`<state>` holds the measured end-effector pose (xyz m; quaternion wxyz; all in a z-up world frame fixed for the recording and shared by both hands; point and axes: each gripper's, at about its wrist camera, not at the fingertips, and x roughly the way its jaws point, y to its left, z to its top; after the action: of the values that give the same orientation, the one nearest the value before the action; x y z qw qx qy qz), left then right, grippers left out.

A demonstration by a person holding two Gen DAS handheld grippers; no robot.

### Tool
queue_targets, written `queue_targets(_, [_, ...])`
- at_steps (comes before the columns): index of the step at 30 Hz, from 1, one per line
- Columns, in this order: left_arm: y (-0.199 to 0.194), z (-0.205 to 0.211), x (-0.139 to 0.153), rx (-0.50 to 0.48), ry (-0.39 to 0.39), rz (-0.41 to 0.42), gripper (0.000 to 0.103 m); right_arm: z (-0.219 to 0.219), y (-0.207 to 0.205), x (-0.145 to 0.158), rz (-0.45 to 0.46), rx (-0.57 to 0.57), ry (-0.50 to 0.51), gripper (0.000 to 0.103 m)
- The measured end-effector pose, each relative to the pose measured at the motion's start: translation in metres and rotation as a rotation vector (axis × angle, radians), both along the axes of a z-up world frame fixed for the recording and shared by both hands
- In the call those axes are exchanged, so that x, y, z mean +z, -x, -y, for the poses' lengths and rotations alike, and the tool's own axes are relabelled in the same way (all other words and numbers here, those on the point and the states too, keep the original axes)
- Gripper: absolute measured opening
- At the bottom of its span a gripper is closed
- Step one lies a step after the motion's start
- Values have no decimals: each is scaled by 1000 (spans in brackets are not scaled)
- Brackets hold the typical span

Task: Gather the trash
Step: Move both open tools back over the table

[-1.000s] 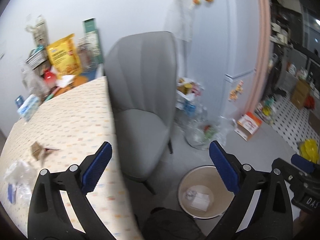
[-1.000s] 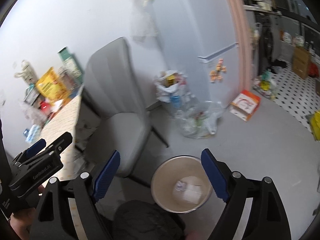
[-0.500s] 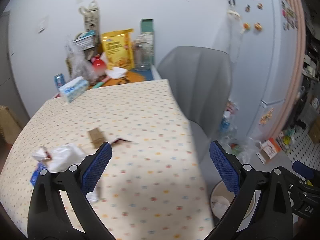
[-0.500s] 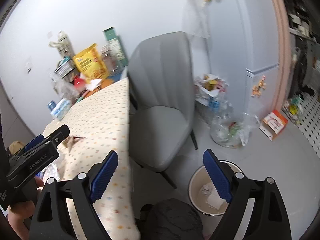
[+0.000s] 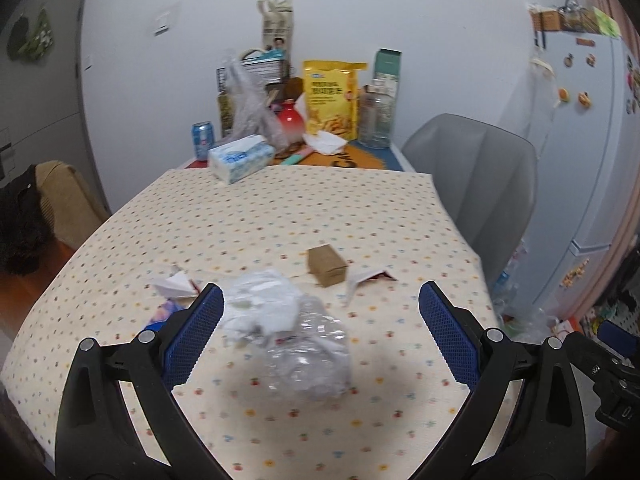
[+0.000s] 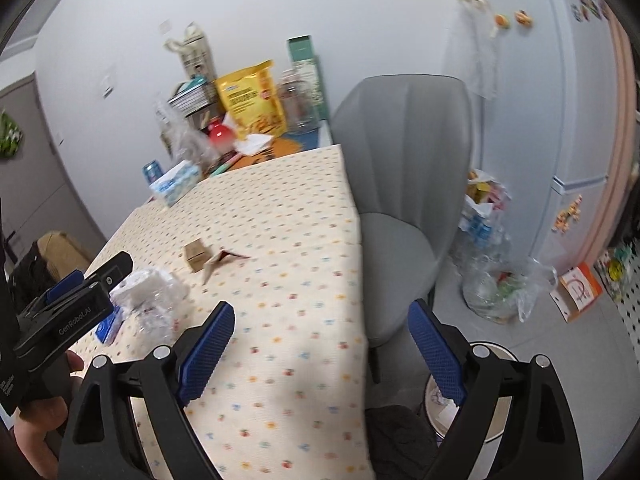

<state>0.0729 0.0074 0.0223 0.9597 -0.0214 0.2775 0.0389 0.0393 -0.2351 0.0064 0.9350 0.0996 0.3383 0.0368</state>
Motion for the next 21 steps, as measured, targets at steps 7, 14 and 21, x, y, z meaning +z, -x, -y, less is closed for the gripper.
queue_targets(7, [6,-52,-9,90,36,-10,97,-50,-7,-1,-6,79,52,87])
queue_targets(14, [11,-100,-22,167,68,-28,97,-93,-14,-5,-17,151,92,87])
queue_targets(21, [15,-136,-30,222,81,-45,97,-119,-23,-10,-38,186,101,85])
